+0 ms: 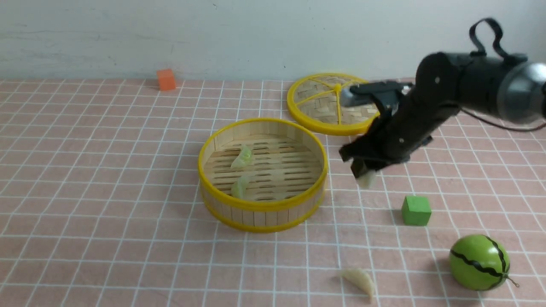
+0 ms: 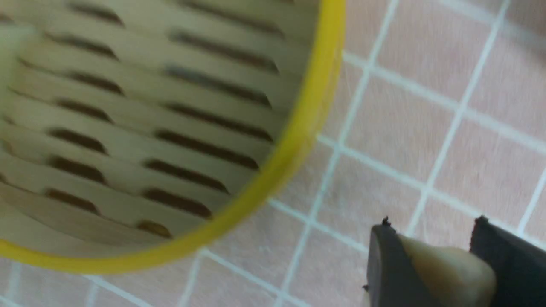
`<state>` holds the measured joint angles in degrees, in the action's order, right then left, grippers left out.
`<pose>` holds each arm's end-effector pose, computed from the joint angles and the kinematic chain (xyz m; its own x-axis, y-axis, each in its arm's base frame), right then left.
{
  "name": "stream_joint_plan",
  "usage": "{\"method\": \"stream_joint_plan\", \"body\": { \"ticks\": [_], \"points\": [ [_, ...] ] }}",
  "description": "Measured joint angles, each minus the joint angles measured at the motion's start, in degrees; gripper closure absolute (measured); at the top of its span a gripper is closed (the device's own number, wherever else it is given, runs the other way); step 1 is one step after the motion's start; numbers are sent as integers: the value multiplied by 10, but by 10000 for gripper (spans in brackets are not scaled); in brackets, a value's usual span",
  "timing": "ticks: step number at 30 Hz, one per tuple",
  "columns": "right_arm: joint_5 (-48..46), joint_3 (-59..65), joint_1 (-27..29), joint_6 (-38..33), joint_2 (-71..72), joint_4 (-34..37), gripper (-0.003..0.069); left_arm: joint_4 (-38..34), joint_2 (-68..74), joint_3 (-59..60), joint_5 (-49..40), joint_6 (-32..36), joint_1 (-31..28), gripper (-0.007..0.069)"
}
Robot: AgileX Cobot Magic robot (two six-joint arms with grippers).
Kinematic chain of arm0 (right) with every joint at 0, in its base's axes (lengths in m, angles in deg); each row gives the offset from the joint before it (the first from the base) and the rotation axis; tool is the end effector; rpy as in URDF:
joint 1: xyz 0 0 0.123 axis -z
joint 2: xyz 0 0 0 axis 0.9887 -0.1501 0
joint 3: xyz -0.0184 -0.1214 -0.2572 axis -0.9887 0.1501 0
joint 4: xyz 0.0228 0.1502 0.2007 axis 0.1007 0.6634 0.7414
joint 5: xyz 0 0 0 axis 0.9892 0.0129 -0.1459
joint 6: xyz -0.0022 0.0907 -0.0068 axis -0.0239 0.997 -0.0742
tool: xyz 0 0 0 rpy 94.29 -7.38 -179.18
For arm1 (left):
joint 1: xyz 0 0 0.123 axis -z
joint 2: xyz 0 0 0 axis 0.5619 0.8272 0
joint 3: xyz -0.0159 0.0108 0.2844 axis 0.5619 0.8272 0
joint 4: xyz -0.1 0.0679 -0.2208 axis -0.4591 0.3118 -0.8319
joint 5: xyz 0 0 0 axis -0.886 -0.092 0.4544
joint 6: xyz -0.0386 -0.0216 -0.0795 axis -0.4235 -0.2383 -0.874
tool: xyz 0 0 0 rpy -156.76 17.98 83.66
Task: Put the dumplings into the steamer on the table with the pink tablecloth.
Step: 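Place the dumpling in the bamboo steamer basket with the right gripper, then reach for and grasp a dumpling lying on the table beside the steamer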
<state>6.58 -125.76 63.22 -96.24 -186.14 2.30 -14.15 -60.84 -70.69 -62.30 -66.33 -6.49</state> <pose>0.4193 0.1552 0.2570 -0.8249 -0.2137 -0.5233 -0.3552 0.9162 0.1858 0.0761 -0.0062 0.2770 -0.2690 -0.0606 -0.9612 0.1100 0.9896 -0.0931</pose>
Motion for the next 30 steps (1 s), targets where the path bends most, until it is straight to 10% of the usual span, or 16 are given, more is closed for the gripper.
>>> {"method": "stream_joint_plan", "body": {
  "ticks": [18, 25, 30],
  "points": [
    [-27, -297, -61, -56, -256, 54, 394, 2, 20, 2, 24, 0, 0, 638],
    [-39, -299, -61, -57, -226, 45, 101, 2, 20, 2, 22, 0, 0, 638],
    [-111, -299, -54, -57, -128, 37, 62, 2, 20, 2, 20, 0, 0, 638]
  ]
}}
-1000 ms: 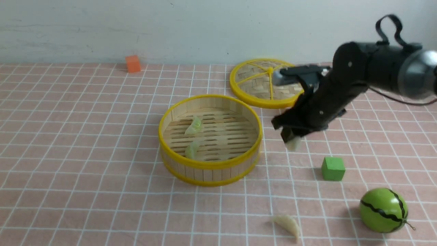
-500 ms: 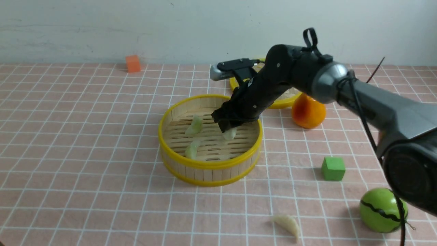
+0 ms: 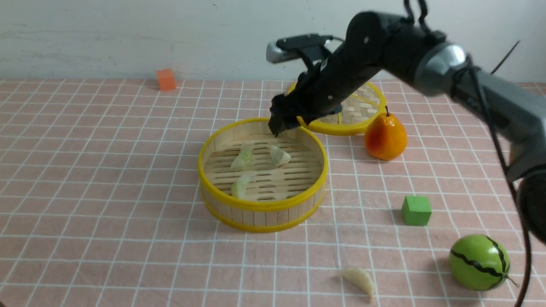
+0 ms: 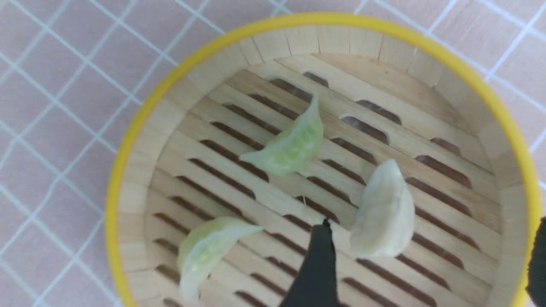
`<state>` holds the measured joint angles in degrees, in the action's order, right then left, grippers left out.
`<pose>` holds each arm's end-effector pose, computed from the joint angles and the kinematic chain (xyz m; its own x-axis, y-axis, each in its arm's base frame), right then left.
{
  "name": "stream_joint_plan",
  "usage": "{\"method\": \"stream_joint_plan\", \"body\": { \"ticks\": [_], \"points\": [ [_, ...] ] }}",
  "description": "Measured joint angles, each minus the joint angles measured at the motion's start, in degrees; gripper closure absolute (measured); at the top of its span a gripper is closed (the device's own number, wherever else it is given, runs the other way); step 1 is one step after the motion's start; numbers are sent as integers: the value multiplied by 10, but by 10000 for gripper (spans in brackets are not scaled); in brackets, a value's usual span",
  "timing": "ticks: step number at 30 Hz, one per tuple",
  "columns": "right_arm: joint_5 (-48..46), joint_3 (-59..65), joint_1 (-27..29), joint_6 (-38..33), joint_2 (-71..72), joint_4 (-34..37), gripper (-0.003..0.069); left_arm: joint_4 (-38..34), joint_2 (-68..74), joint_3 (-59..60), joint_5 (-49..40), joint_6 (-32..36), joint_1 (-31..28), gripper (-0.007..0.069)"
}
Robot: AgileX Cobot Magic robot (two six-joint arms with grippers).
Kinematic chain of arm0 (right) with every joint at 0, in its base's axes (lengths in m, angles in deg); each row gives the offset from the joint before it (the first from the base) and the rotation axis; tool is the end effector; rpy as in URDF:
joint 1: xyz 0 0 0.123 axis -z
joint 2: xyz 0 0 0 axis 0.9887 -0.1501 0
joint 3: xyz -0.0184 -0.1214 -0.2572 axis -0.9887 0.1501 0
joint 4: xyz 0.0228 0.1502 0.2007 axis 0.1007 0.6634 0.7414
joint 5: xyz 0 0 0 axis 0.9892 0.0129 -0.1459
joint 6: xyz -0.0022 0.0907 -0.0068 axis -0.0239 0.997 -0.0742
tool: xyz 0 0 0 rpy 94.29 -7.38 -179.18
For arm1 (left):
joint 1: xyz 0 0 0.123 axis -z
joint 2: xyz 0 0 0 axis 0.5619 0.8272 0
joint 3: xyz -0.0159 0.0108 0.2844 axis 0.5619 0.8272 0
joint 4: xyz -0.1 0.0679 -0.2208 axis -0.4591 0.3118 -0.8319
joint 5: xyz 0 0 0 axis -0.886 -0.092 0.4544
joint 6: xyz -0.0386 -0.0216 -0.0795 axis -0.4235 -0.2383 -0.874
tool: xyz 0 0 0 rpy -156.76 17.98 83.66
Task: Put the dumplings into the steamer on the table with the pink tablecloth.
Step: 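Reach for and grasp a dumpling lying on the table beside the steamer, then place the dumpling in the bamboo steamer basket with the right gripper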
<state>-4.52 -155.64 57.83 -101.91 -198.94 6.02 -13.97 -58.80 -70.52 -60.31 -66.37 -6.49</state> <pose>0.4509 0.2230 0.2998 -0.6909 -0.3495 -0.6329 -0.5707 0.8011 0.1806 0.0814 -0.0109 0.2757 -0.2781 -0.0448 -0.9595 0.1311 0.9878 -0.0841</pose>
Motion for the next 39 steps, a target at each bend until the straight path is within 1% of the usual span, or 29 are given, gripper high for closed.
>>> {"method": "stream_joint_plan", "body": {
  "ticks": [2, 3, 5, 6, 8, 9, 11, 12, 13, 15, 16, 17, 18, 20, 21, 23, 27, 28, 29, 30, 31, 32, 34, 35, 37, 39],
  "points": [
    [-48, 0, 5, 5, 41, -19, 85, 0, -1, 0, 0, 0, 0, 638],
    [-75, 1, 7, 21, 61, -35, 103, 0, -1, 0, 0, 0, 0, 638],
    [-118, 13, 11, 82, 94, -77, 139, 1, -1, 0, 0, 0, 0, 638],
    [-124, 29, 11, 101, 103, -91, 153, 1, -1, 0, 1, 0, 0, 638],
    [-128, 92, 10, 129, 125, -113, 168, 0, -1, 0, 7, 0, 0, 638],
    [-128, 108, 9, 129, 129, -116, 170, -1, -1, 0, 9, 0, 0, 638],
    [-130, 218, -4, 134, 151, -123, 176, -6, -1, 0, 11, 0, 0, 638],
    [-130, 228, -6, 134, 151, -123, 176, -8, -1, 0, 11, 0, 0, 638],
    [-128, 306, -23, 124, 164, -123, 176, -10, -1, 0, 12, 0, 0, 638],
    [-119, 377, -39, 112, 174, -121, 176, -13, -1, 0, 12, 0, 0, 638],
    [-98, 414, -48, 106, 177, -118, 176, -13, -1, 0, 13, -1, 0, 638],
    [-87, 426, -51, 104, 178, -119, 176, -14, -1, 0, 14, -1, 0, 638],
    [-36, 461, -59, 100, 179, -118, 178, -14, -1, 0, 14, -1, 0, 638],
    [21, 498, -66, 97, 176, -121, 188, -14, -1, 0, 17, -1, 0, 638],
    [30, 500, -66, 97, 175, -121, 191, -14, -1, 0, 17, -1, 0, 638],
    [68, 516, -66, 97, 160, -128, 232, -15, -1, 0, 17, -1, 0, 638],
    [72, 517, -66, 95, 140, -135, 383, -16, -1, 0, 15, -1, 0, 637],
    [72, 517, -66, 95, 140, -135, 393, -16, -1, 0, 15, -1, 0, 637],
    [71, 517, -66, 95, 140, -136, 461, -16, -1, 0, 14, -1, 0, 637],
    [69, 515, -66, 95, 140, -135, 513, -16, -1, 0, 13, -1, 0, 637],
    [64, 513, -66, 95, 140, -135, 528, -16, -1, 0, 13, -1, 0, 636],
    [54, 509, -66, 95, 138, -135, 528, -16, -1, 0, 13, -1, 0, 636],
    [-3, 485, -67, 95, 131, -144, 525, -16, -1, 0, 13, -1, 0, 636],
    [-3, 482, -67, 95, 130, -145, 525, -16, -1, 0, 13, -1, 0, 636],
    [-75, 426, -67, 95, 127, -155, 525, -16, -1, 0, 13, -1, 0, 636],
    [-107, 373, -67, 95, 127, -157, 525, -16, -1, 0, 13, -1, 0, 636]
  ]
}}
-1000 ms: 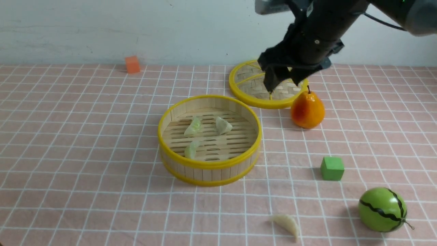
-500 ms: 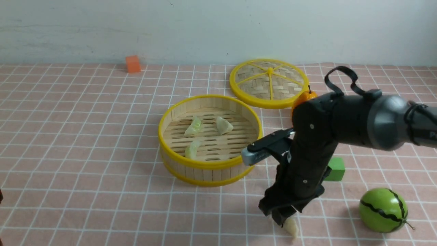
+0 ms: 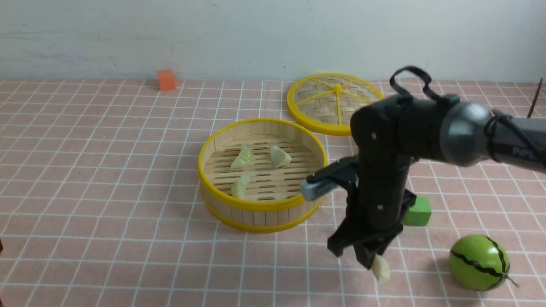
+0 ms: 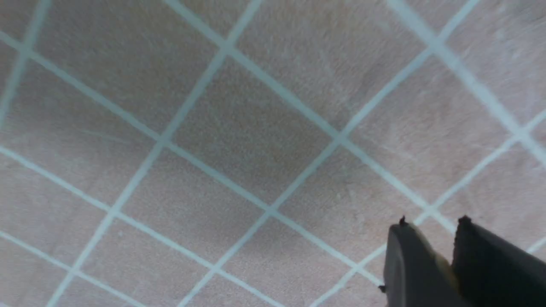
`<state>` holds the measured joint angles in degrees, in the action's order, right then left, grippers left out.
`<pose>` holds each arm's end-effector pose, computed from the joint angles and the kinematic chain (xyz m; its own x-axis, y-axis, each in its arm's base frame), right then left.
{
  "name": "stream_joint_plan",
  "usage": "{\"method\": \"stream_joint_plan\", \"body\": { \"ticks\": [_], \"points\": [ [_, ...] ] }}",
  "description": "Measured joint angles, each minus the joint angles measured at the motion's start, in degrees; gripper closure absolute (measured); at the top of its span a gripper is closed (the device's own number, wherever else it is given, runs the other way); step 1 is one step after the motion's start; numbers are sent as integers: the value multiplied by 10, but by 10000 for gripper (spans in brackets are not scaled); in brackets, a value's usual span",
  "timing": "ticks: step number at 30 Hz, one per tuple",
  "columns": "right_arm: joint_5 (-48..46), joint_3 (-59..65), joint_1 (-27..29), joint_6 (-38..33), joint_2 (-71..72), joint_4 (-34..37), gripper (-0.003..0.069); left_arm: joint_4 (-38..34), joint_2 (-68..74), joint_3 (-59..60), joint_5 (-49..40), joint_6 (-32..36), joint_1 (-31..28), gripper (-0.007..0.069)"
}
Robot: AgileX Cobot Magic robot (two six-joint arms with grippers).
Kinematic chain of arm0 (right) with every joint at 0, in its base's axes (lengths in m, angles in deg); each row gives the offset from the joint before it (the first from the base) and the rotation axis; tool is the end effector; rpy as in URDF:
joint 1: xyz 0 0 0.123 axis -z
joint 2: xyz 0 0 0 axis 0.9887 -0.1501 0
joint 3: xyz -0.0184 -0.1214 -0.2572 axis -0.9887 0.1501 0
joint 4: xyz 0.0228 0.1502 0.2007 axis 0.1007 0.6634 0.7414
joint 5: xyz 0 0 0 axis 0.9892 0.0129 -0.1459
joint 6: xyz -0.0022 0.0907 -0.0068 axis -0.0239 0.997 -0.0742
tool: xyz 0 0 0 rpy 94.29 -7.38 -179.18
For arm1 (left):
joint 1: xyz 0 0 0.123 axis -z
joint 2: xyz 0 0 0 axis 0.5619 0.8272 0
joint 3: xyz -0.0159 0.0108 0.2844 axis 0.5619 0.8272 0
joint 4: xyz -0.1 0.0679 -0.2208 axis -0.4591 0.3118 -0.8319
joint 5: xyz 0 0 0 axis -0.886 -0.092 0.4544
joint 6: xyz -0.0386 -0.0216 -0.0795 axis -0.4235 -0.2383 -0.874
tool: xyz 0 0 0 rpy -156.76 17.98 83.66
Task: Put the dumplings into the steamer on the table with the pink tablecloth.
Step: 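Place the dumpling in the bamboo steamer basket with the right gripper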
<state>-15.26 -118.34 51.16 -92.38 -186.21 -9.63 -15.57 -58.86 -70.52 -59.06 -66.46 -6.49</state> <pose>0.3401 0.2030 0.2095 -0.8428 -0.5371 -0.0351 -0.5382 0.8416 0.0460 0.0811 -0.0130 0.2765 -0.2760 -0.0720 -0.9584 0.1475 0.9822 -0.1162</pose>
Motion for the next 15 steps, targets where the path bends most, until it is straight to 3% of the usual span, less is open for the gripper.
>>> {"method": "stream_joint_plan", "body": {
  "ticks": [5, 15],
  "points": [
    [4, -120, 0, -26, 0, 27, 525, 13, 0, 0, 3, 0, 0, 634],
    [258, -171, 0, -54, -72, 80, 525, 20, 0, 0, 9, 0, 0, 626]
  ]
}}
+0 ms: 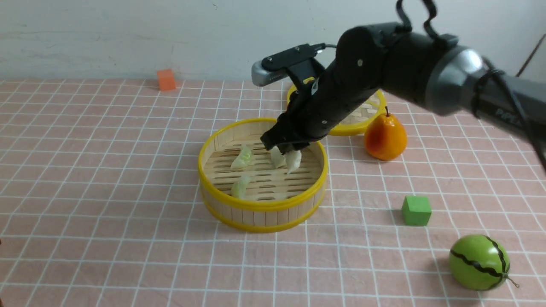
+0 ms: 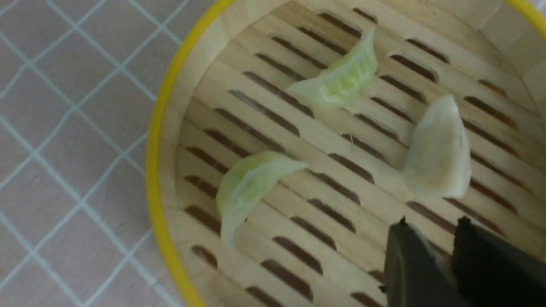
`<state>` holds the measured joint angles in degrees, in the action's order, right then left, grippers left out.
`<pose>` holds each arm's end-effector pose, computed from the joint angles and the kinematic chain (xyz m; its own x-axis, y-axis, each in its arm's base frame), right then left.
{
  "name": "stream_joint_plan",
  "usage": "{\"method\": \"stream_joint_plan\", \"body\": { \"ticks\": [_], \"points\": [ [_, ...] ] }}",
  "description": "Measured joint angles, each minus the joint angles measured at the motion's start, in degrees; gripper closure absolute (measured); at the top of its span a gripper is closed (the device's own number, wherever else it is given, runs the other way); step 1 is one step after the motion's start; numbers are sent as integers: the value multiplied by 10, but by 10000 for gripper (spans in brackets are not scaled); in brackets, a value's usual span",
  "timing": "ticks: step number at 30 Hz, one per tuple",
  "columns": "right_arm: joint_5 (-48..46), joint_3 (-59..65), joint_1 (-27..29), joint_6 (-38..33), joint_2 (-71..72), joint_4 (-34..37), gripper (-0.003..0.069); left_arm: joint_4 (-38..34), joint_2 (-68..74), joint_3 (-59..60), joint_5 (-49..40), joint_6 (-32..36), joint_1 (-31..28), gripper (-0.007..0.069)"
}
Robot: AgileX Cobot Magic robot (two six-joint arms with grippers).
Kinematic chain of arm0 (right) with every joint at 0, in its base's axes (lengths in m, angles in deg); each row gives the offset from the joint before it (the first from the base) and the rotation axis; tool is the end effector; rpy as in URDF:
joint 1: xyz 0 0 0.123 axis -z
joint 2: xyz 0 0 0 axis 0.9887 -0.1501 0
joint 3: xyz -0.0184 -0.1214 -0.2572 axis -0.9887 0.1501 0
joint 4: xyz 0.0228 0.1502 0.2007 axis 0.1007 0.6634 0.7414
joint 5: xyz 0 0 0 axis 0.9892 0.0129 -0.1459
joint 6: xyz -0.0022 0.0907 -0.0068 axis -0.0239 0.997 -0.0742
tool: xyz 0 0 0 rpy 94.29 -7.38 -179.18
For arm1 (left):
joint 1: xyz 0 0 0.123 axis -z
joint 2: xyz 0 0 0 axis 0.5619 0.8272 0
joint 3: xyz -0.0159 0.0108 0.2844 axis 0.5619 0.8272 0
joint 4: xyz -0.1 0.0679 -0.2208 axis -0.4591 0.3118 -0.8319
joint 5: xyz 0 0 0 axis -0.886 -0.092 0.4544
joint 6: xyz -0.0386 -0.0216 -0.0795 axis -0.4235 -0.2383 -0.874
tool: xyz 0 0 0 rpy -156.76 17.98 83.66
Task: Put the dumplings into the steamer on the table with the pink tablecloth.
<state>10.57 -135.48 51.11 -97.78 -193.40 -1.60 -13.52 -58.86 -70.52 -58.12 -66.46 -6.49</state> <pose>0.4135 0.2547 0.2517 -0.6726 -0.4051 -0.6193 -0.5756 0.8124 0.0936 0.0816 -0.0130 0.2785 -0.2494 -0.0445 -0.9674 0.1573 0.9838 -0.0858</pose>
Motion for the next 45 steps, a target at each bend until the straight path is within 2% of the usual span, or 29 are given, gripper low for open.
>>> {"method": "stream_joint_plan", "body": {
  "ticks": [3, 4, 9, 12, 16, 19, 23, 24, 26, 27, 28, 29, 30, 32, 34, 35, 40, 43, 44, 45],
  "points": [
    [18, 0, 0, -2, -34, 1, 524, 1, 0, 0, 0, 0, 0, 624],
    [23, 1, 0, -2, -49, 1, 502, 1, 0, 0, 0, 0, 0, 624],
    [31, 1, 0, -2, -64, 5, 322, 1, 0, 0, 8, 0, 0, 623],
    [6, -7, 0, -2, -53, 7, 176, 2, 0, 0, 8, 0, 0, 620],
    [-71, -59, 0, -2, -15, 2, 143, 4, 0, 0, 16, 0, 0, 617],
    [-135, -131, 0, -2, 46, -40, 182, 8, 0, 0, 21, 0, 0, 612],
    [-209, -183, 0, 12, 157, -140, 328, 8, 0, 0, 21, 0, 0, 608],
    [-240, -185, 0, 28, 188, -178, 402, 8, 0, 0, 21, 0, 0, 606],
    [-270, -176, 0, 54, 219, -227, 479, 8, 0, 0, 21, 0, 0, 606],
    [-286, -150, 0, 84, 251, -267, 565, 8, 0, 0, 21, 0, 0, 605],
    [-287, -145, 1, 91, 259, -277, 575, 8, 0, 0, 21, 0, 0, 605],
    [-293, -104, 1, 118, 287, -305, 638, 8, 0, 0, 21, 0, 0, 605],
    [-293, -66, 1, 136, 309, -316, 664, 8, 0, 0, 21, 0, 0, 605],
    [-293, -13, 1, 158, 338, -321, 676, 8, 0, 0, 21, 0, 0, 605],
    [-287, 122, 1, 193, 405, -309, 678, 8, 0, 0, 21, 0, 0, 605],
    [-285, 133, 1, 199, 418, -307, 678, 8, 0, 0, 21, 0, 0, 605],
    [-101, 430, 1, 265, 596, -218, 678, 8, 0, 0, 21, 0, 0, 605],
    [68, 612, 0, 273, 686, -154, 678, 8, 0, 0, 21, 0, 0, 603],
    [77, 622, 0, 273, 686, -152, 678, 8, 0, 0, 21, 0, 0, 603],
    [143, 694, 0, 271, 717, -143, 678, 8, 0, 0, 21, 0, 0, 600]
  ]
}}
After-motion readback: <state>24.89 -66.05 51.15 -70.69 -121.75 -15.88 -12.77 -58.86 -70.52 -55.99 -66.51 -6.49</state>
